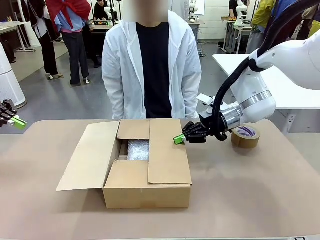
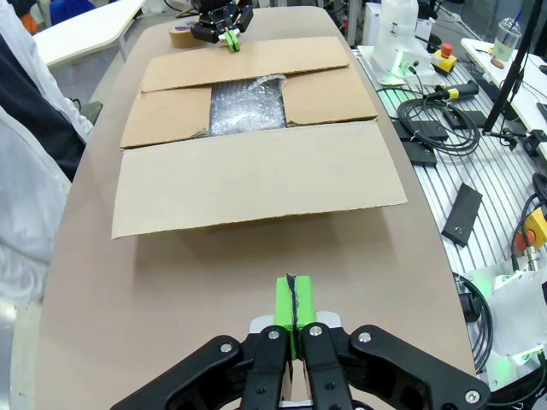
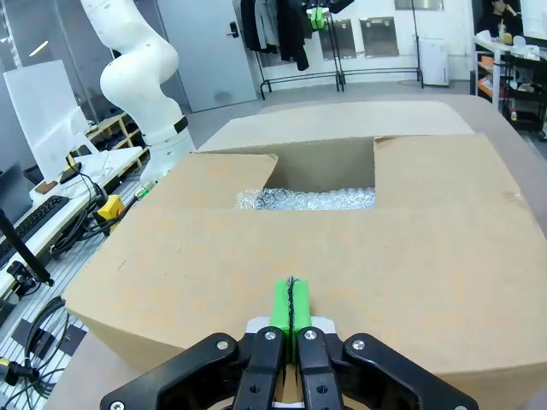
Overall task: Wrap the clocks to prevent damage.
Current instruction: Push the left (or right) flap of the Package Box to close it.
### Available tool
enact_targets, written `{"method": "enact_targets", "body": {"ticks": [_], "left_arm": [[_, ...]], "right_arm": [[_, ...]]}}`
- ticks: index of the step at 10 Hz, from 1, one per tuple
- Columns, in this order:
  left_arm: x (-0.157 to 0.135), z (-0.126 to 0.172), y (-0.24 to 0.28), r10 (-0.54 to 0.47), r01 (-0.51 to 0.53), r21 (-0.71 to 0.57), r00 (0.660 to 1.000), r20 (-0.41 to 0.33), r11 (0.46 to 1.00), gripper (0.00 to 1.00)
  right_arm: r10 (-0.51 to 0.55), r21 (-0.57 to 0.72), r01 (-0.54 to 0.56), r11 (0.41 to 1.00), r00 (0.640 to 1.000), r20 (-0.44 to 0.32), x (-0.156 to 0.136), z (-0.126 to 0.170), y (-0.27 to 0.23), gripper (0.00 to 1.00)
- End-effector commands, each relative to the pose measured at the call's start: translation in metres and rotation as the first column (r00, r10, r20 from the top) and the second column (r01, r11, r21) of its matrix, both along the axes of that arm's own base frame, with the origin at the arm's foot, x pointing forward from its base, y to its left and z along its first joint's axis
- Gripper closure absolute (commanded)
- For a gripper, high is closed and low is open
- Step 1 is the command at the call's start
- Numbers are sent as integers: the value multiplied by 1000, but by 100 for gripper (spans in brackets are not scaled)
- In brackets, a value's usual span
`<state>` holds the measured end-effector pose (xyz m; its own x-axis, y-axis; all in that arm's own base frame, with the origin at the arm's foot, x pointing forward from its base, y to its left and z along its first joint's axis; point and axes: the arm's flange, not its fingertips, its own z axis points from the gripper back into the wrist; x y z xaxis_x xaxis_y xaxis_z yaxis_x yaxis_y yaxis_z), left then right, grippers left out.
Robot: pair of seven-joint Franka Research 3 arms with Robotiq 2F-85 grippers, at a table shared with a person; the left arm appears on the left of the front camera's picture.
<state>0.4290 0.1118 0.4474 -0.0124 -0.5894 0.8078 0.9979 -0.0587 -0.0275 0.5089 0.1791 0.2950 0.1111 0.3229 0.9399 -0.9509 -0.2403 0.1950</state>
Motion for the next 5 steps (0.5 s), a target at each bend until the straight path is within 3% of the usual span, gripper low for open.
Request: {"method": "enact_targets", "body": {"ticks": [1, 5], "left_arm": [[-1, 2, 0, 2, -2, -14, 1000, 3, 1000, 99], [-1, 2, 0, 2, -2, -14, 1000, 3, 1000, 99]], "right_arm": [[-18, -22, 18, 1000, 1000, 5, -2, -4, 0, 99], [-18, -22, 18, 1000, 1000, 5, -2, -4, 0, 99]]}}
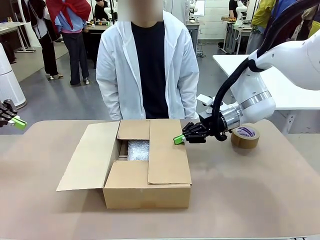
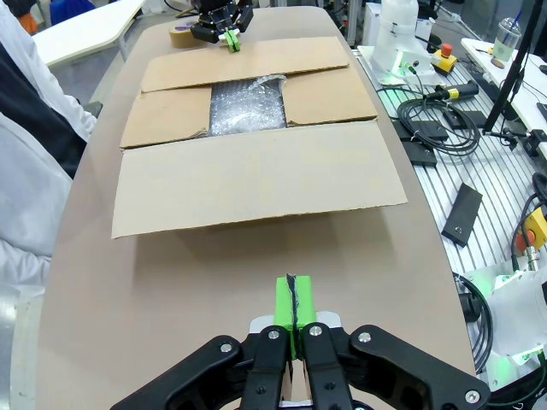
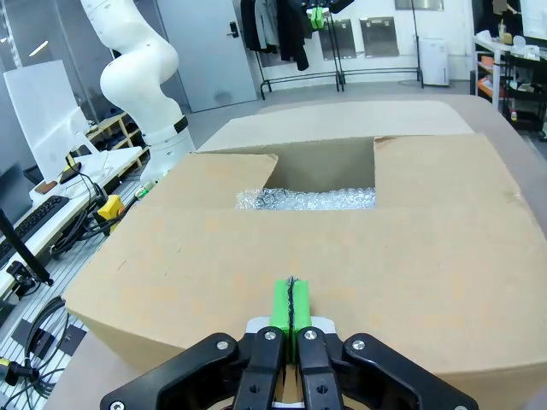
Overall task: Wrap the clocks to prevent damage.
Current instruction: Push the left (or right) flap of the Package Box to close it.
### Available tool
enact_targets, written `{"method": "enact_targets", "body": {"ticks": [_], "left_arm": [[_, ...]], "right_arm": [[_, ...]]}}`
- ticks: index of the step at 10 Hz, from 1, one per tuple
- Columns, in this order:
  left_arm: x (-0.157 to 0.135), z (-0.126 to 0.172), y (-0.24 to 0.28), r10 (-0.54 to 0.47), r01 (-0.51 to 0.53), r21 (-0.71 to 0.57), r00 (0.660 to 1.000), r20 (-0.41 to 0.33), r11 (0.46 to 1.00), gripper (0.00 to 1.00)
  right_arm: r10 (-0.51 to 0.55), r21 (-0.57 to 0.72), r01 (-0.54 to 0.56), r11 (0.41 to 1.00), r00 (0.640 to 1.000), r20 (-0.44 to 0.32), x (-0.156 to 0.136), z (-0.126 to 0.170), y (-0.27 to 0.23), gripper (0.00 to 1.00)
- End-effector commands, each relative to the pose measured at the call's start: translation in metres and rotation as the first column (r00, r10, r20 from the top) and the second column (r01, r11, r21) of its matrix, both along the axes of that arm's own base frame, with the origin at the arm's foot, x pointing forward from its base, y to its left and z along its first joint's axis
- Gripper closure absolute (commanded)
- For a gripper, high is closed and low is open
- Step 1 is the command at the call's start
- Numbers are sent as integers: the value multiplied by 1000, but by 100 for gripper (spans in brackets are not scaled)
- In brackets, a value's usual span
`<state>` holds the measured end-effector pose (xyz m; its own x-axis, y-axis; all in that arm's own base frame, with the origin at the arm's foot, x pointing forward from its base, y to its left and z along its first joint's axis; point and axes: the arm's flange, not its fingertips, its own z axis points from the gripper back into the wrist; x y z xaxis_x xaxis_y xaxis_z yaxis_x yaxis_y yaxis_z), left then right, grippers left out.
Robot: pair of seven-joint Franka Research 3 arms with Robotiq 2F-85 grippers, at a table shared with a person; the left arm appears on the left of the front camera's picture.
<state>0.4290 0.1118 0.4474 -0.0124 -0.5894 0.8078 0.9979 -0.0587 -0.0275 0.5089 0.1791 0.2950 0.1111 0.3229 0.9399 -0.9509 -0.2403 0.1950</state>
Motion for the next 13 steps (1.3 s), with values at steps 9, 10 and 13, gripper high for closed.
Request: {"method": "enact_targets", "body": {"ticks": [9, 10, 13], "left_arm": [[37, -57, -25, -22, 18, -116, 999, -38, 993, 99], [61, -62, -33, -50, 45, -87, 997, -52, 995, 99], [61, -108, -53, -94, 91, -72, 995, -38, 993, 99]], "right_arm": [[-18, -22, 18, 1000, 1000, 5, -2, -4, 0, 99], [-18, -22, 18, 1000, 1000, 5, -2, -4, 0, 99], [-18, -22, 18, 1000, 1000, 5, -2, -4, 0, 99]]}}
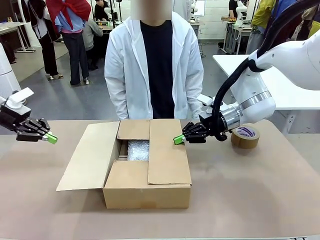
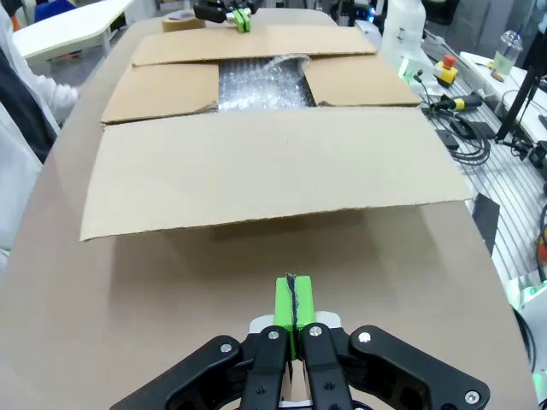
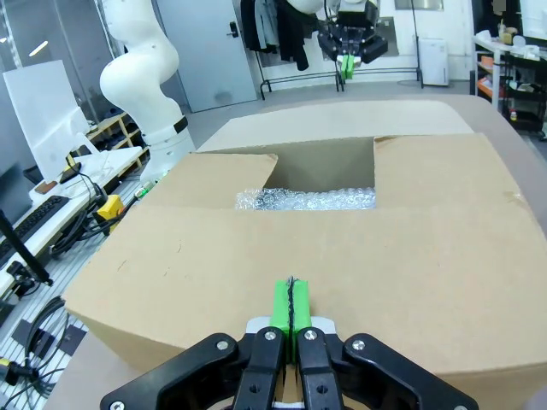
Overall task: Wrap the clocks to prevent damage.
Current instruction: Push the left (or right) flap of the Package Box to close it.
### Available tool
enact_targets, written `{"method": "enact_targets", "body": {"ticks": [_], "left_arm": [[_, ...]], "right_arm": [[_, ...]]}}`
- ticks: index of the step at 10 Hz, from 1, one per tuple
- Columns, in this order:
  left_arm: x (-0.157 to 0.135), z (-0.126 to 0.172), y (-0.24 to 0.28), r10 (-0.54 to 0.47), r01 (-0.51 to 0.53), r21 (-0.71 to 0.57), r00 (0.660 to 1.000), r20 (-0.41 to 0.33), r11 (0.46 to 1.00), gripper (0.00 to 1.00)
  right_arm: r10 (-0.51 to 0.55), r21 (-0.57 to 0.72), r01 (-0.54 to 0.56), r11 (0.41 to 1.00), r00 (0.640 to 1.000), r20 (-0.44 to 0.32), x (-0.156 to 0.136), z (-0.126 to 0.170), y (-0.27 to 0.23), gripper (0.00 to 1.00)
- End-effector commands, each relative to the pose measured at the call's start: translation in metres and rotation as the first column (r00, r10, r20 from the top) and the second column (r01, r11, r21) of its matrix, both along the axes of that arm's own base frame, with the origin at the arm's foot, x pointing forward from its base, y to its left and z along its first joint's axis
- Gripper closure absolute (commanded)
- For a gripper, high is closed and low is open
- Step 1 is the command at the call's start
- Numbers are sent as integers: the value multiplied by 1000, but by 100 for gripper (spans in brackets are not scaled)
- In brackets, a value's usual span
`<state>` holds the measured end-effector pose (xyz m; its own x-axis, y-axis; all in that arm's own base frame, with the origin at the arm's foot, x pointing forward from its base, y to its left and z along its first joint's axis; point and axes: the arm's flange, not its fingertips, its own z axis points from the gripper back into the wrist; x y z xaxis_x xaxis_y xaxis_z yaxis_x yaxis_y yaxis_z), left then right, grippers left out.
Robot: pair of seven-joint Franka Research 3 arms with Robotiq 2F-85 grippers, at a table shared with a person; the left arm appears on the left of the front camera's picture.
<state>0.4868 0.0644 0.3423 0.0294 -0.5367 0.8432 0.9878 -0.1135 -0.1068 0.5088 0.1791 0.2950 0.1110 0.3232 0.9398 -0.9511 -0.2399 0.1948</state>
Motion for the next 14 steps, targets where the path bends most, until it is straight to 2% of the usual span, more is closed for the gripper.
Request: {"method": "enact_targets", "body": {"ticks": [1, 3, 4, 6, 14], "left_arm": [[8, -9, -17, -75, 75, 0, 996, 43, 997, 99], [-1, -32, -32, -89, 89, -9, 995, 36, 996, 99], [4, -32, -41, -111, 112, -15, 993, 30, 994, 99], [-5, -42, -52, -127, 127, -12, 992, 22, 992, 99], [-5, -52, -85, -168, 168, -31, 986, -1, 985, 99]], "right_arm": [[-18, -21, 18, 1000, 1000, 5, -2, -4, 0, 99], [-18, -21, 18, 1000, 1000, 5, -2, -4, 0, 99], [-18, -21, 18, 1000, 1000, 5, -2, -4, 0, 99], [-18, -21, 18, 1000, 1000, 5, -2, -4, 0, 99], [-18, -21, 18, 1000, 1000, 5, -2, -4, 0, 99]]}}
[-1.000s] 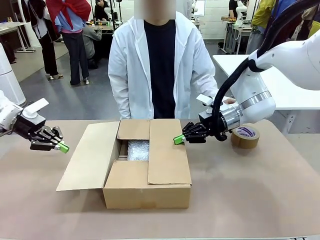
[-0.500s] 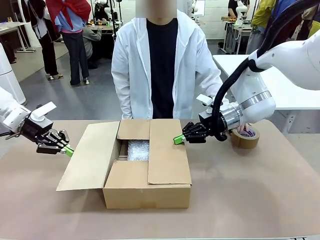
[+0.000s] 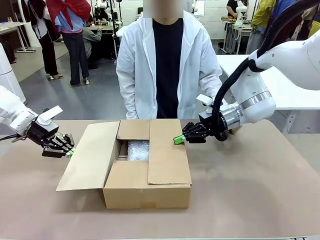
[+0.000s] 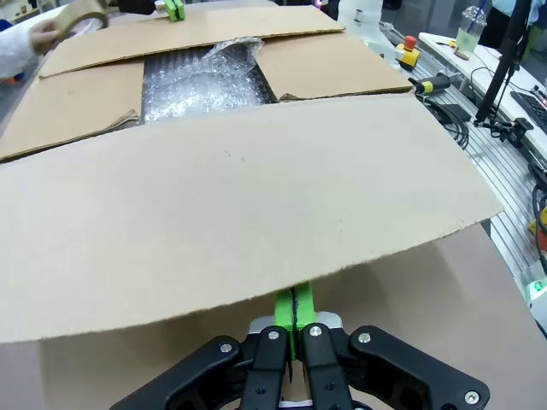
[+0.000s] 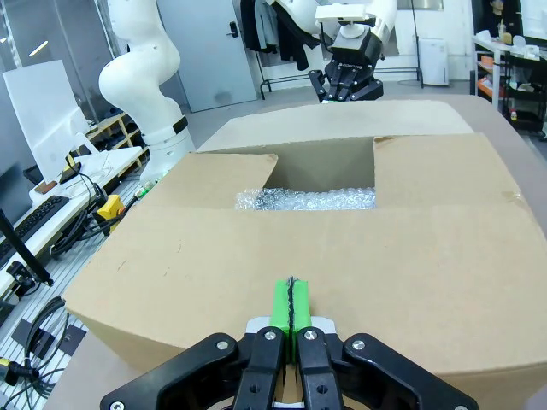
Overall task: Wrap the clocks to prevent damage.
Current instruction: Push the left (or right) flap of the Package Box to close it.
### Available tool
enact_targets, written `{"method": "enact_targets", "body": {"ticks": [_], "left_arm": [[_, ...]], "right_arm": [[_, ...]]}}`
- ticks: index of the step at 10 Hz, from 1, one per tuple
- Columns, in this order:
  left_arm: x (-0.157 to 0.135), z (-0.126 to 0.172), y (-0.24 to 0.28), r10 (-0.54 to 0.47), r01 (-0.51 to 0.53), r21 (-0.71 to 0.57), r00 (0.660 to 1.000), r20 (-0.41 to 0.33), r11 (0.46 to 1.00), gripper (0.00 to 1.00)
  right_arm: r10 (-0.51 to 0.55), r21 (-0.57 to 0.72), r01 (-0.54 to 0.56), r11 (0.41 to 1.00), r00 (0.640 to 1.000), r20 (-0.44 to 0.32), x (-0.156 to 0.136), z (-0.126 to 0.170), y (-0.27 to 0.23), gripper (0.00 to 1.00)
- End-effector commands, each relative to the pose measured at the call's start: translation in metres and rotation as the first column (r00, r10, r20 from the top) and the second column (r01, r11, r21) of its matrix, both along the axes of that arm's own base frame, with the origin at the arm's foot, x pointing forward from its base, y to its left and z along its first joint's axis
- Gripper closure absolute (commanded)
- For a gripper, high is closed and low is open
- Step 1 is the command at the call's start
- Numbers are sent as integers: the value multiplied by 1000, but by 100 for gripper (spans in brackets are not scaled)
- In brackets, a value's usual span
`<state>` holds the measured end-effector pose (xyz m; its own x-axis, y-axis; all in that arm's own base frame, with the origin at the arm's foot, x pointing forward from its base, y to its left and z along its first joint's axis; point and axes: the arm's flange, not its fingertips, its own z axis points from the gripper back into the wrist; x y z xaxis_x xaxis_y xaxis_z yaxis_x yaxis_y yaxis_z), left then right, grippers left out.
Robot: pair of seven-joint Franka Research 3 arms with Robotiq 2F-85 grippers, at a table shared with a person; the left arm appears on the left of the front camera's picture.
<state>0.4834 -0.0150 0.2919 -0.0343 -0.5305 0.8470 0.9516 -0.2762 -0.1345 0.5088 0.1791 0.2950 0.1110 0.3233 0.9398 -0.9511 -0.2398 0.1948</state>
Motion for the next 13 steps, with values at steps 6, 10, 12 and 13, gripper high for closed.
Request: {"method": "enact_targets", "body": {"ticks": [6, 10, 12, 13], "left_arm": [[-9, 50, -42, -44, 49, -191, 999, 33, 980, 99], [-5, 59, -98, -69, 75, -229, 997, 34, 971, 99], [-1, 58, -121, -83, 88, -223, 996, 35, 971, 99], [-3, 53, -131, -74, 82, -221, 996, 42, 972, 99]], "right_arm": [[-17, -21, 18, 1000, 1000, 5, -2, -4, 0, 99], [-17, -21, 18, 1000, 1000, 5, -2, -4, 0, 99], [-17, -21, 18, 1000, 1000, 5, -2, -4, 0, 99], [-17, -21, 18, 1000, 1000, 5, -2, -4, 0, 99]]}}
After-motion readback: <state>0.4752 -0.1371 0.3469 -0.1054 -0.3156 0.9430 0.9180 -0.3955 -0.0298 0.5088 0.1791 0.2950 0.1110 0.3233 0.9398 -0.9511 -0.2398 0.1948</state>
